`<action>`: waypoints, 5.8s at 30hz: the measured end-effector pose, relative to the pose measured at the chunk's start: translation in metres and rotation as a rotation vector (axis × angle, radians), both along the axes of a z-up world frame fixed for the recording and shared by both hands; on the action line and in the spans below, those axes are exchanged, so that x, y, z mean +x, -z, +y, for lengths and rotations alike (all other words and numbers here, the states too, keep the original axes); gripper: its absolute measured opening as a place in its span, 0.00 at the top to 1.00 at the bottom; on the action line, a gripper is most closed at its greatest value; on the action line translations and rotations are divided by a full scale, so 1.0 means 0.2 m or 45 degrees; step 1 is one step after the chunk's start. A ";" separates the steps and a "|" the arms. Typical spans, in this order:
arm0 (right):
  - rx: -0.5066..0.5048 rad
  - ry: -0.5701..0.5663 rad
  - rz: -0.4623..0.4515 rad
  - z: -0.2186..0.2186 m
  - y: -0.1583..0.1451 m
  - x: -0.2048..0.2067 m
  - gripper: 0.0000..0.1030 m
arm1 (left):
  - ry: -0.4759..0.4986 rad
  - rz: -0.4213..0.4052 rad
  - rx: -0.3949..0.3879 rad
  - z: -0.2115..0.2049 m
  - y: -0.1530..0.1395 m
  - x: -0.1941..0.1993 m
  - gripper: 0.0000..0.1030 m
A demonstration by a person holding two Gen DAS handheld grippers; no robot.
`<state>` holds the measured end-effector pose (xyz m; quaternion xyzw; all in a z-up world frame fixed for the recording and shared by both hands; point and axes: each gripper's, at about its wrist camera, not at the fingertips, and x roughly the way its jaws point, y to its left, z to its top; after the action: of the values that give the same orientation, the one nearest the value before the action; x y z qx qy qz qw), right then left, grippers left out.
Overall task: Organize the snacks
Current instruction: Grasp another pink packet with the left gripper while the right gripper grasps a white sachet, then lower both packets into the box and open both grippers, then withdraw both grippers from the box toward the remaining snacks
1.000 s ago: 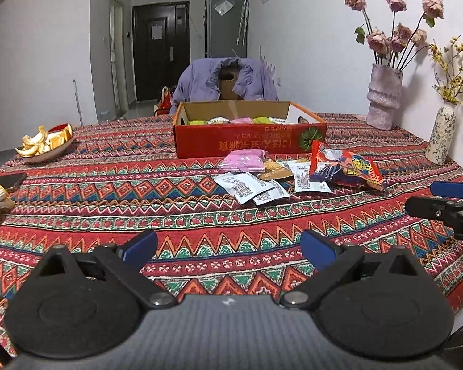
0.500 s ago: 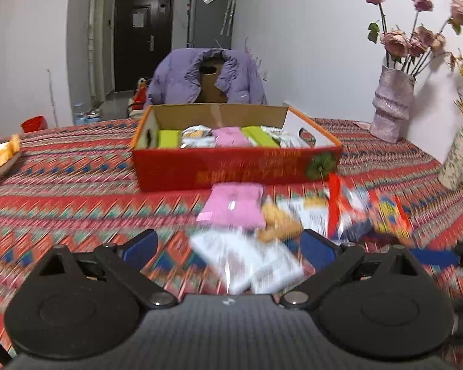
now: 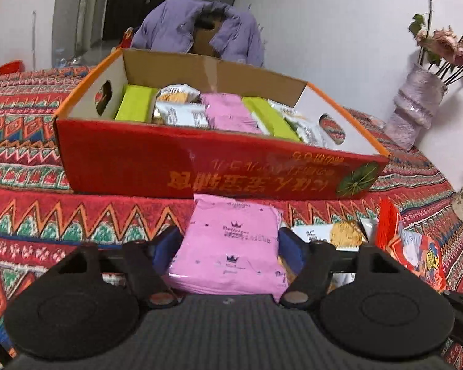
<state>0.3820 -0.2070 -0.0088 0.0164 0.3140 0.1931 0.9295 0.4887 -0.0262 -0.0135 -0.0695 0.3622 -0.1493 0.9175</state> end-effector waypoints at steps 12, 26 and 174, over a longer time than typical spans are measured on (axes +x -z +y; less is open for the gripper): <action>-0.145 0.231 -0.047 -0.06 0.02 0.12 0.34 | -0.090 -0.113 -0.012 0.18 -0.19 -0.21 0.39; 0.061 0.350 -0.013 -0.26 0.03 0.27 0.31 | -0.173 -0.138 0.068 0.28 -0.25 -0.43 0.39; -0.072 0.053 -0.276 -0.28 -0.11 -1.08 0.02 | -0.245 -0.234 0.182 0.20 -0.23 -1.58 0.00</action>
<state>0.1668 -0.2631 0.0132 -0.0244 0.2164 0.1654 0.9619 0.1719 0.0135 0.0317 -0.0244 0.2780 -0.0404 0.9594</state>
